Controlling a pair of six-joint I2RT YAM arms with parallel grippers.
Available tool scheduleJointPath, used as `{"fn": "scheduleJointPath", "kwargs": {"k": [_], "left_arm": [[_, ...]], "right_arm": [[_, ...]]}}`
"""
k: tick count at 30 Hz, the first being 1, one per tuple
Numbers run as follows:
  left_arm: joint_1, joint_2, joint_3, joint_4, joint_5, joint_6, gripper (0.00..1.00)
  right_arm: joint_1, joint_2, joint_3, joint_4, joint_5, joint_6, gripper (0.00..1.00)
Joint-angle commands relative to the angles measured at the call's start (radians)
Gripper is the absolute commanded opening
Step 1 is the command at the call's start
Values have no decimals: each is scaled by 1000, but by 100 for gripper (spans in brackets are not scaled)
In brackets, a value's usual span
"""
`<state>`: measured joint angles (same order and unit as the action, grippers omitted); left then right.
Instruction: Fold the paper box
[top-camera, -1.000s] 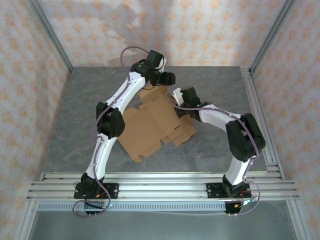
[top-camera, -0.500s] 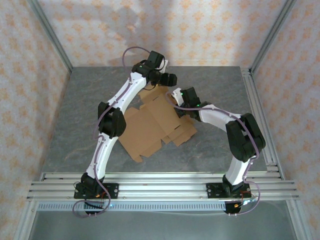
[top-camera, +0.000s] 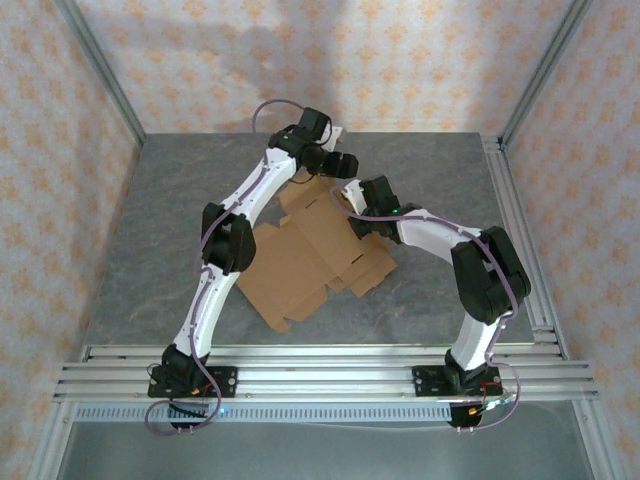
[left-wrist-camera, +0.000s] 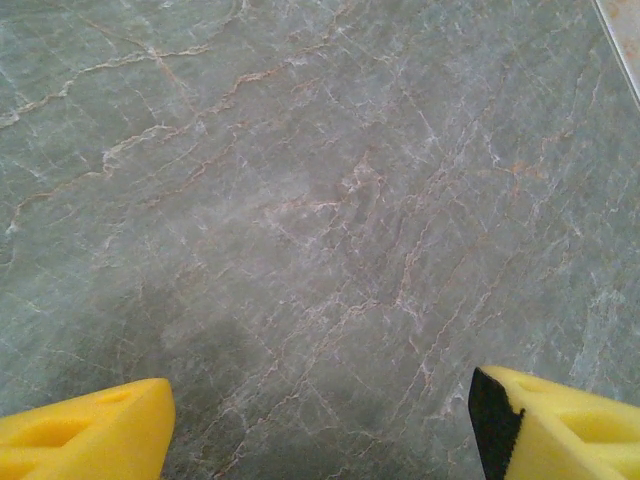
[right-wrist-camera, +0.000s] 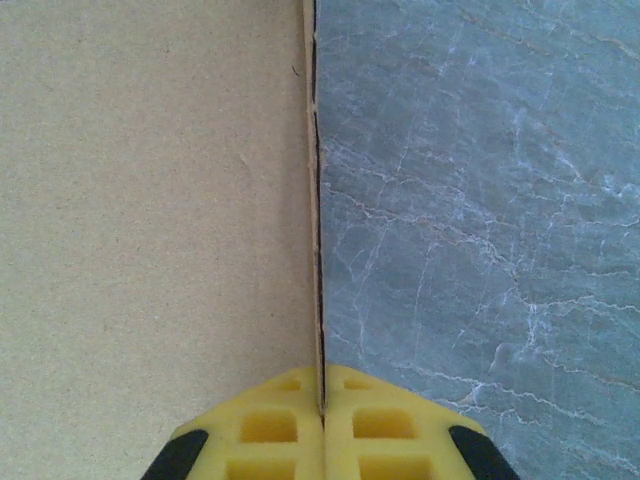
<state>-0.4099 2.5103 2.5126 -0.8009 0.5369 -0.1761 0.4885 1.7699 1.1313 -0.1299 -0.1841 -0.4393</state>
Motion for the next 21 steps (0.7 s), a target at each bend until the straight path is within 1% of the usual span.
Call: {"fn": "scheduleJointPath", "kwargs": {"k": [1, 4, 10, 17, 21], "left_arm": [[5, -11, 27, -23, 41, 37, 78], [6, -31, 21, -45, 17, 43, 77], [18, -85, -43, -38, 15, 41, 75], [29, -170, -169, 5, 3, 38, 75], [31, -189, -207, 19, 28, 27, 75]], "right_arm": [[4, 13, 48, 6, 9, 1, 0], [4, 22, 60, -3, 35, 11, 0], [1, 30, 73, -9, 70, 26, 0], [-5, 41, 91, -25, 73, 45, 0], [-7, 42, 96, -23, 64, 53, 0]]}}
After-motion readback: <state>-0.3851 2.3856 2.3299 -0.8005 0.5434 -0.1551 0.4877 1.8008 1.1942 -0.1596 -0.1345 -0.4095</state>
